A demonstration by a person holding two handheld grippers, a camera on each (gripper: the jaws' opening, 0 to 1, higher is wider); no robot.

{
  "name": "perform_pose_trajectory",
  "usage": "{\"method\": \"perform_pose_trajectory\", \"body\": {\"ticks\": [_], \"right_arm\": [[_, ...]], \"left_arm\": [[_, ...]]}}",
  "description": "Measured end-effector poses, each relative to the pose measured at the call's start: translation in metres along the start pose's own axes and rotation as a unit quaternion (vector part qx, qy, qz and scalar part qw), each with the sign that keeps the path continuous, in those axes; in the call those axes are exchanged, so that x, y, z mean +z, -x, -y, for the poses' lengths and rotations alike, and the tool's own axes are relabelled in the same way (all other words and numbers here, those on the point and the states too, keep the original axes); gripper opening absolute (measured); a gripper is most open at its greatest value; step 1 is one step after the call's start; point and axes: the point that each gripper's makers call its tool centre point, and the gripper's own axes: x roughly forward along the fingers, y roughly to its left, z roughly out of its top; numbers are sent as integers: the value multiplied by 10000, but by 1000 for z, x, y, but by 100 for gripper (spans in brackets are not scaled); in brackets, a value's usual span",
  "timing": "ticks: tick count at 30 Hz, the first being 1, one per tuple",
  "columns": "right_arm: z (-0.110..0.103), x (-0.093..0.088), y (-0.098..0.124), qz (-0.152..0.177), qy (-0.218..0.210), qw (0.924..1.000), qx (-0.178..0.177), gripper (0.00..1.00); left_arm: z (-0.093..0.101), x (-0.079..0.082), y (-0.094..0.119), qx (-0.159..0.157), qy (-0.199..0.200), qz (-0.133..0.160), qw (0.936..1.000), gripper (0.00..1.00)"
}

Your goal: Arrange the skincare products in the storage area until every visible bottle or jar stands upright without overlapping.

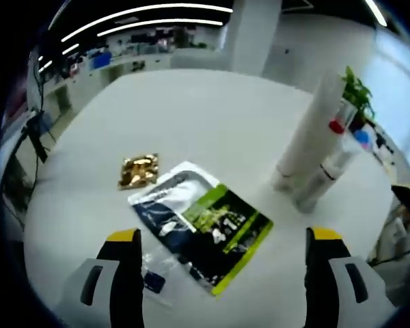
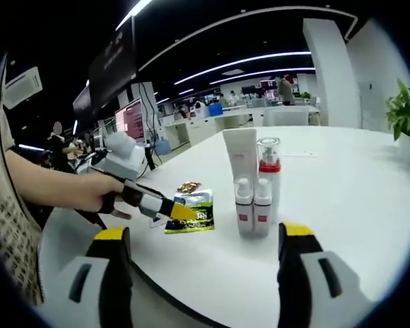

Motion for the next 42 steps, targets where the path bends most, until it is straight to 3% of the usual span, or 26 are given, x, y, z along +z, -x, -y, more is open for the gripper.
{"method": "perform_pose_trajectory", "body": {"ticks": [11,19,32,36,42], "right_arm": [[8,-1,1,15,-168,9997,-166,88],[11,-1,1,0,-241,9994,-238,88],[14,-3,1,-23,-322,9990,-301,87],[14,-3,1,-24,-336,9989,-316,87],[15,-3,1,-22,-341,9989,-330,86]], "left_arm": [[-4,-3,-24,661,572,-267,9958,97],[-13,-6,-34,1187,87,-515,9916,97],[-23,-9,-40,1392,287,-589,9881,97],[-23,-7,-42,1337,251,-504,9894,97],[-24,0,-45,1107,-47,-129,9938,96]]}}
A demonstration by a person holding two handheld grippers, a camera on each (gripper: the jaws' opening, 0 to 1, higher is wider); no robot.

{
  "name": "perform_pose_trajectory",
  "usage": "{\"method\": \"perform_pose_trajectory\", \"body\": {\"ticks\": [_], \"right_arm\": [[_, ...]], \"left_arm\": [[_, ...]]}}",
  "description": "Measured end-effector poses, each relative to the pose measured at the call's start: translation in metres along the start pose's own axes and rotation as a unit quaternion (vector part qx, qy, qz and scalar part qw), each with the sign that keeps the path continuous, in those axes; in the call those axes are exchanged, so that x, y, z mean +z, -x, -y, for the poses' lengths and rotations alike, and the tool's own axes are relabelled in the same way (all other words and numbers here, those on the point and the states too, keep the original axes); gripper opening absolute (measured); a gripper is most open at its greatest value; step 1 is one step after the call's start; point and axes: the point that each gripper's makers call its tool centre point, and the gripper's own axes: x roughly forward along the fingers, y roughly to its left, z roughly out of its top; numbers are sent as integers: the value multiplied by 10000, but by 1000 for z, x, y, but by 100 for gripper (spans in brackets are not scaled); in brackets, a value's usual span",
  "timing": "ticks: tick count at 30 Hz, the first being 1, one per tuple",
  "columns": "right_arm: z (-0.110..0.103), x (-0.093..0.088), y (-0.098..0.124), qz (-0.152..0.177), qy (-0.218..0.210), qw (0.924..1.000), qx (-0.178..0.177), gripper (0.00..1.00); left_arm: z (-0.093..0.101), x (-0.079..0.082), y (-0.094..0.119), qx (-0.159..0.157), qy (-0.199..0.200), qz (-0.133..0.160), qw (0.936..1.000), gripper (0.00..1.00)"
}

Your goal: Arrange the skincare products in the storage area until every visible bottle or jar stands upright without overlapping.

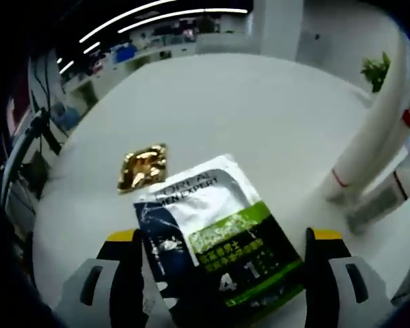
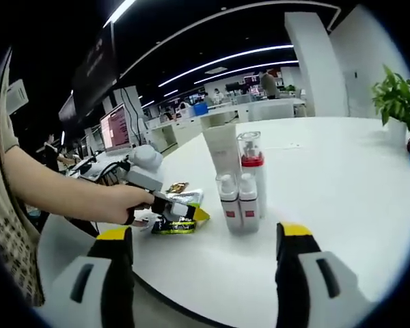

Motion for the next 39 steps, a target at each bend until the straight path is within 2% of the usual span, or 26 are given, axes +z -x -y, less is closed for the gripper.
{"method": "perform_pose_trajectory", "body": {"ticks": [3,6,8,13,23,24,27,29,30,31,32,33,34,37,39], "right_arm": [[0,0,0,1,3,10000,0,86],[1,0,0,-1,10,10000,3,86],[1,-1,0,-1,14,10000,4,86],[2,0,0,12,19,10000,-11,86],[-1,1,0,32,59,10000,0,85],[-1,1,0,36,57,10000,1,85],[-1,2,1,28,61,10000,-13,85],[0,2,1,44,53,10000,-16,85],[0,2,1,41,55,10000,-27,85],[0,2,1,42,55,10000,-32,85],[0,2,1,56,46,10000,-35,85],[1,2,1,60,43,10000,-38,85],[1,2,1,60,44,10000,-41,85],[2,3,1,74,34,10000,-52,85],[2,3,1,78,29,9999,-58,85]], "left_arm": [[-1,0,2,-31,-31,81,10000,90],[-1,3,2,-137,-122,209,9996,79],[-1,2,1,-149,-148,211,9996,79],[0,1,2,-234,-232,424,9986,77],[-4,4,-4,-331,-329,421,9980,75],[-3,4,-3,-334,-338,417,9980,73],[12,10,0,-529,-461,523,9962,55],[17,15,0,-617,-380,650,9953,40],[29,13,1,-951,-275,609,9932,25],[35,14,2,-1127,-287,614,9913,14],[38,12,4,-1178,-327,549,9910,8],[40,9,3,-1208,-455,438,9907,4],[41,9,5,-1214,-454,451,9905,4],[43,13,14,-1361,-591,591,9872,9],[39,16,22,-1368,-852,703,9844,9]]}}
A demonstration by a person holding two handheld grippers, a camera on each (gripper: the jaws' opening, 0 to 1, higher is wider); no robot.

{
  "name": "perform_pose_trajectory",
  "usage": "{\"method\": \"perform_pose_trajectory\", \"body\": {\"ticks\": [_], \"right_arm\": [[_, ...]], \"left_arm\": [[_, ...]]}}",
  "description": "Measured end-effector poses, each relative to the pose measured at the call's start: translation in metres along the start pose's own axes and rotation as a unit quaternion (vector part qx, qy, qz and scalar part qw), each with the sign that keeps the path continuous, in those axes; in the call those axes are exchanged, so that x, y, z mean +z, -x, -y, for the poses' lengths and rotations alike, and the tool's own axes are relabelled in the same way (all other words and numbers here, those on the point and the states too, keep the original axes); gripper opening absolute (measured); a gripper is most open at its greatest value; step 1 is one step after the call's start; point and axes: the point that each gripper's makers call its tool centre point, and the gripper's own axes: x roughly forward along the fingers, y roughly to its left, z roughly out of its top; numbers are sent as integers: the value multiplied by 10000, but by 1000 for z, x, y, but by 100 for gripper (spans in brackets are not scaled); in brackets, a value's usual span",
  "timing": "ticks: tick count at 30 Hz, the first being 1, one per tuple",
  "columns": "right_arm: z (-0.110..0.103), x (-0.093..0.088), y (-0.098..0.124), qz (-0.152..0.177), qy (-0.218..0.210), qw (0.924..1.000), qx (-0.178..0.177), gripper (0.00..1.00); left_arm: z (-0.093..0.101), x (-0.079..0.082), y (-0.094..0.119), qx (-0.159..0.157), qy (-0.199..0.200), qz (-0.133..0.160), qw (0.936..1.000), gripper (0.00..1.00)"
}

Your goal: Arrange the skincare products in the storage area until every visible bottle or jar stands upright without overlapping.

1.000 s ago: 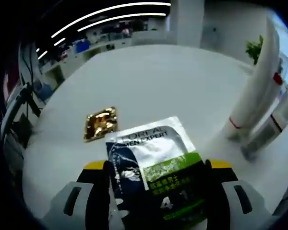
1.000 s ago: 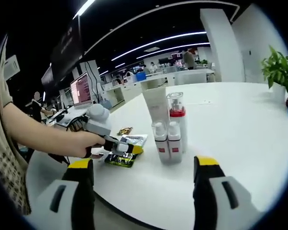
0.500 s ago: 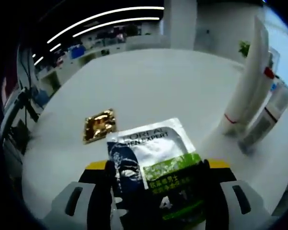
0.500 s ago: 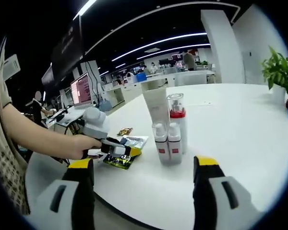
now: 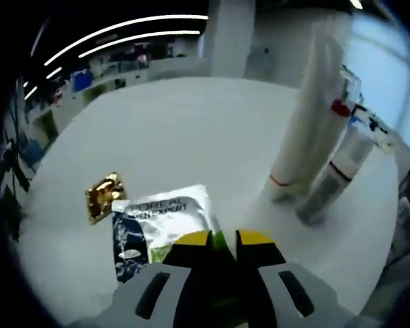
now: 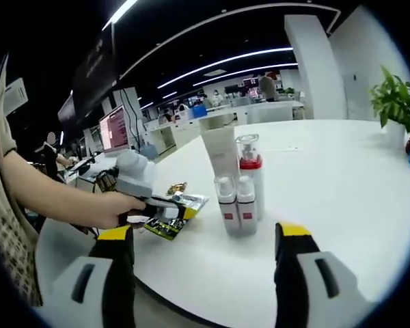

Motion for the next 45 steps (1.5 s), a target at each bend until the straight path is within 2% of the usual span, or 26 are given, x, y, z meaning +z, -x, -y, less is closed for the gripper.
{"method": "perform_pose_trajectory", "body": {"ticks": [4,5,7,8,9,11,12,13,14,15,16,17,19,22,23,24,28,29,30,34,36,40,41,43,45], "right_arm": [[0,0,0,5,4,10000,16,85],[-1,0,0,0,9,10000,34,85],[-2,-1,-1,-17,26,10000,59,85],[-1,-2,-1,-29,40,10000,63,85],[-2,-2,-1,-38,53,10000,68,85],[-3,-2,-1,-35,48,10000,76,85],[-4,-2,-1,-42,41,9999,84,85],[-4,-2,-1,-44,40,9999,87,85],[-4,-2,-1,-49,35,9999,99,85],[-5,-2,-1,-52,38,9999,106,85],[-5,-2,-1,-54,40,9999,106,85],[-5,-2,-1,-62,43,9999,105,85],[-3,-2,-1,-64,31,9999,92,85],[-2,-2,-1,-42,6,10000,55,85],[-1,-2,0,-39,1,10000,41,85],[-1,-1,0,-37,-1,10000,37,85],[-2,-2,-1,-65,37,10000,46,85],[-3,-2,-1,-65,46,10000,48,85],[-3,-2,-1,-69,53,10000,46,85],[-2,-2,-1,-72,58,10000,24,85],[-1,-2,-1,-69,65,10000,13,84],[0,-2,0,-53,52,10000,-10,83],[0,-2,0,-53,54,10000,-10,83],[0,-2,0,-40,60,10000,-12,83],[0,-1,0,-31,66,10000,-17,83]], "left_arm": [[-12,-2,9,129,-180,-34,9997,4],[-15,-1,12,184,-158,-2,9997,7],[-25,-1,20,334,-153,20,9993,19],[-30,-4,23,456,-107,-29,9989,28],[-37,-10,25,607,59,-137,9980,42],[-40,-16,22,623,157,-189,9978,67],[-39,-16,20,653,175,-175,9976,86],[-37,-17,18,691,182,-174,9973,98],[-31,-24,18,596,165,-422,9972,95],[-29,-29,16,605,251,-530,9964,97],[-28,-29,12,634,334,-513,9961,97],[-24,-37,10,614,442,-753,9943,97],[-29,-46,10,829,428,-964,9910,97],[-33,-49,8,931,384,-1006,9898,97],[-32,-49,9,936,602,-987,9889,97],[-34,-47,9,928,461,-966,9899,96],[-38,-43,9,985,493,-802,9907,90],[-39,-42,10,963,462,-736,9915,85],[-38,-38,11,919,400,-647,9929,76],[-36,-40,11,902,371,-561,9937,73],[-29,-37,10,776,226,-437,9958,68],[-26,-37,9,794,233,-444,9956,65],[-27,-36,9,789,226,-441,9957,64],[-27,-34,10,705,279,-377,9964,53],[-29,-36,9,757,240,-424,9959,53]]}}
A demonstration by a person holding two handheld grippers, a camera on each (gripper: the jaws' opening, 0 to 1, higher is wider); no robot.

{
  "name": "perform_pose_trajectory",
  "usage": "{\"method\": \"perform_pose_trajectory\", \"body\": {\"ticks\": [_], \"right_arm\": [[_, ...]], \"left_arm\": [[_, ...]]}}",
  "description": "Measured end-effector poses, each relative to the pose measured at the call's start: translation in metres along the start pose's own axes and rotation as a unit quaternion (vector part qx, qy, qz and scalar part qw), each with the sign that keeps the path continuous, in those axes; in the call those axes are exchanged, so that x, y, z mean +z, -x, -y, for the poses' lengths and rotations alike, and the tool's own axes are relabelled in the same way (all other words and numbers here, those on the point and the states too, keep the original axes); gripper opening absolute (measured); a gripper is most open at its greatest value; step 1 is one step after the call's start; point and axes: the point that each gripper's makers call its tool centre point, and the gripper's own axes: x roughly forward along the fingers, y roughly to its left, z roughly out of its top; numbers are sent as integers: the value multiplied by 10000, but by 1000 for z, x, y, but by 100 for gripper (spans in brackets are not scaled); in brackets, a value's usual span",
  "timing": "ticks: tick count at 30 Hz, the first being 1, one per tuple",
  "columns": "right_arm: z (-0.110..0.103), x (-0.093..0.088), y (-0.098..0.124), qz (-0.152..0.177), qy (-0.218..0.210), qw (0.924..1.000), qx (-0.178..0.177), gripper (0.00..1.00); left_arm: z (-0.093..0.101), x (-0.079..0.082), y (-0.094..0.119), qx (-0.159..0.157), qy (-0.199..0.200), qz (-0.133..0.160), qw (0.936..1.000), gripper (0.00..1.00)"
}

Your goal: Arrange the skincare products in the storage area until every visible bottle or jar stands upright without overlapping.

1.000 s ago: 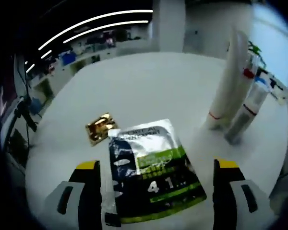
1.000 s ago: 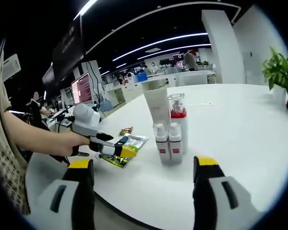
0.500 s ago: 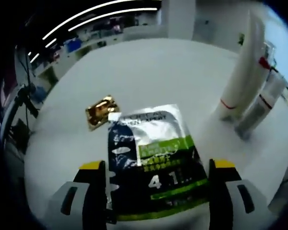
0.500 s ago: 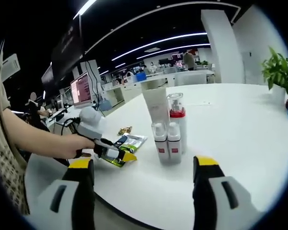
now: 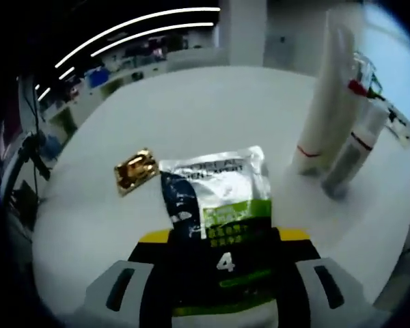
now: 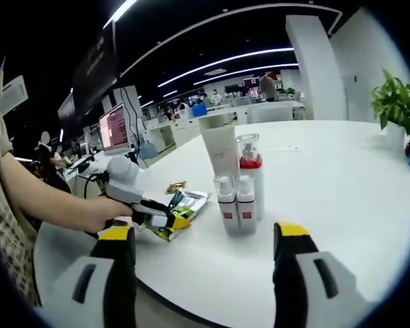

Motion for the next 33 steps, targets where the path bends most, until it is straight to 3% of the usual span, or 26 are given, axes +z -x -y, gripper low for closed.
{"method": "perform_pose_trajectory", "body": {"ticks": [4,7,10,18,25,30,33], "right_arm": [[-1,1,0,9,-8,10000,5,83],[-2,1,0,6,14,10000,31,83],[-4,1,0,-16,44,10000,66,82],[-7,1,0,1,151,9998,127,82],[-12,2,1,18,182,9996,228,80],[-17,2,1,67,166,9991,387,78],[-22,5,3,149,-63,9982,580,73]], "left_arm": [[1,0,0,5,16,26,10000,50],[2,-1,1,-22,-37,5,10000,38],[-2,-2,2,-31,25,-9,10000,34],[5,-11,18,-206,481,-93,9986,18],[15,0,41,-398,741,216,9962,15],[31,11,70,-746,1265,533,9877,15],[41,14,86,-903,1311,634,9852,15]]}}
